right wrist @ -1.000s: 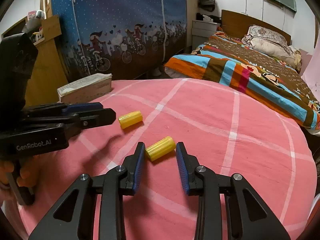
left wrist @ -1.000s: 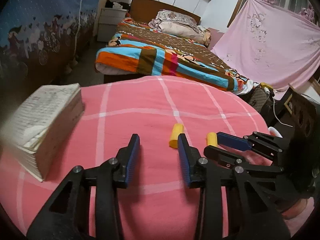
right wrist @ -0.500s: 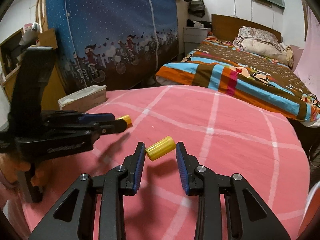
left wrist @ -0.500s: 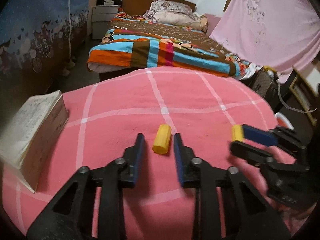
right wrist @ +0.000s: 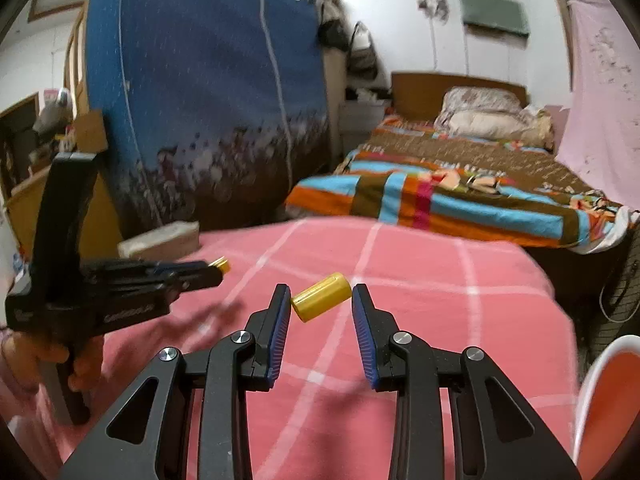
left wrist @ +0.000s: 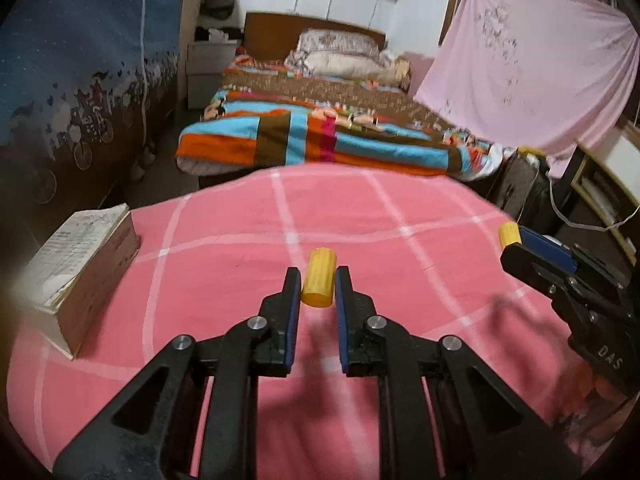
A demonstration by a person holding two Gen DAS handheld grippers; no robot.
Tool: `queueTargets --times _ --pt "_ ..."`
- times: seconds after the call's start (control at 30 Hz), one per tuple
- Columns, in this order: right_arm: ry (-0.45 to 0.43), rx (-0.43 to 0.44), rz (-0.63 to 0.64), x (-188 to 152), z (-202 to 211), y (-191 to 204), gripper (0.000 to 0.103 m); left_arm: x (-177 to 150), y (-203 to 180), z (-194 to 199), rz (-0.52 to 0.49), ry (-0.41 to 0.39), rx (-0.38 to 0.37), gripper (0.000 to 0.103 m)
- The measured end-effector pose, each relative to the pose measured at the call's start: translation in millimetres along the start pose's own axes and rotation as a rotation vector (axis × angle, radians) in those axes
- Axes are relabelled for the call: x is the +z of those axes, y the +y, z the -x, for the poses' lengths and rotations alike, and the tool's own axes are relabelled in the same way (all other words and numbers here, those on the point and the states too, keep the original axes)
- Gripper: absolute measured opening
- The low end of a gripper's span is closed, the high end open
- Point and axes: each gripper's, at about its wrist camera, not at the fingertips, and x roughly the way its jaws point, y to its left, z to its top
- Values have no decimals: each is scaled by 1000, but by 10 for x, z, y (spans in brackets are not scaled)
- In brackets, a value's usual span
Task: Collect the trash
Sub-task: 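Grasp one yellow cylinder with the left tool while the right tool grasps the other, then carry both yellow cylinders over the bucket with both tools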
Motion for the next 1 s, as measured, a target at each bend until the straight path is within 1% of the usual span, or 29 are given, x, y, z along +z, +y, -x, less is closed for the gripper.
queueTargets --times 0.17,0.37,0.53,0.63,1.0 --pt "-108 -47 -5 10 308 -115 29 22 -152 162 32 -79 -22 1" --pt "-248 -102 -16 12 714 -318 29 63 -472 344 16 -181 -58 0" --pt "-336 -149 -10 6 967 -454 29 82 -803 448 -39 -246 -88 0" --pt "-374 -172 -17 -8 1086 -548 29 92 -1007 508 -88 -292 -98 0" --pt "-470 -270 -59 -93 1442 -850 29 112 -1589 689 -234 -411 -141 0"
